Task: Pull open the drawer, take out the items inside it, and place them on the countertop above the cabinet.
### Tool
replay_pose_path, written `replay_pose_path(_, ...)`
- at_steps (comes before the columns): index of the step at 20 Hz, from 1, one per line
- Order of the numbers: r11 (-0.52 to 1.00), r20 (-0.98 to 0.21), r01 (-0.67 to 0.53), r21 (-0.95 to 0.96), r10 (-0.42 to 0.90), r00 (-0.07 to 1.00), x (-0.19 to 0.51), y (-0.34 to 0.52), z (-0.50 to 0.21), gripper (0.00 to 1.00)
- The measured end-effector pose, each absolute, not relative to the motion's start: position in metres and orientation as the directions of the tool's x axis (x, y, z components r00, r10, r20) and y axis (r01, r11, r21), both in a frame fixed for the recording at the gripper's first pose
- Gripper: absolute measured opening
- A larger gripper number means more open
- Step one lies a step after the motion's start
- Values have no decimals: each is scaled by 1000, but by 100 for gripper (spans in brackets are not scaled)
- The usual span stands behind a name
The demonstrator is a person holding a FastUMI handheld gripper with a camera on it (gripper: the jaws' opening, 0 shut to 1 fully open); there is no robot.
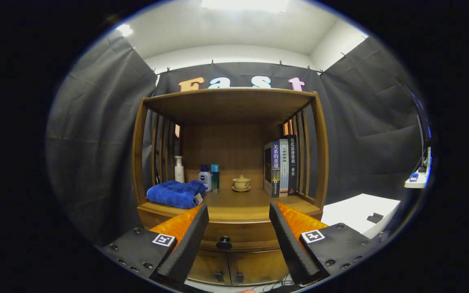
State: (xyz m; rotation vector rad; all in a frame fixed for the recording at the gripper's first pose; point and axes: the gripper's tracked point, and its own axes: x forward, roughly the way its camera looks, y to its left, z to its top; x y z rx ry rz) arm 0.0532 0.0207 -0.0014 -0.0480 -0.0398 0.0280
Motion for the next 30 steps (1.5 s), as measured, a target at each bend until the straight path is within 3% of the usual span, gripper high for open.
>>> replay_pose_path(30,994,-139,-36,-107,21,990,163,47,-170,97)
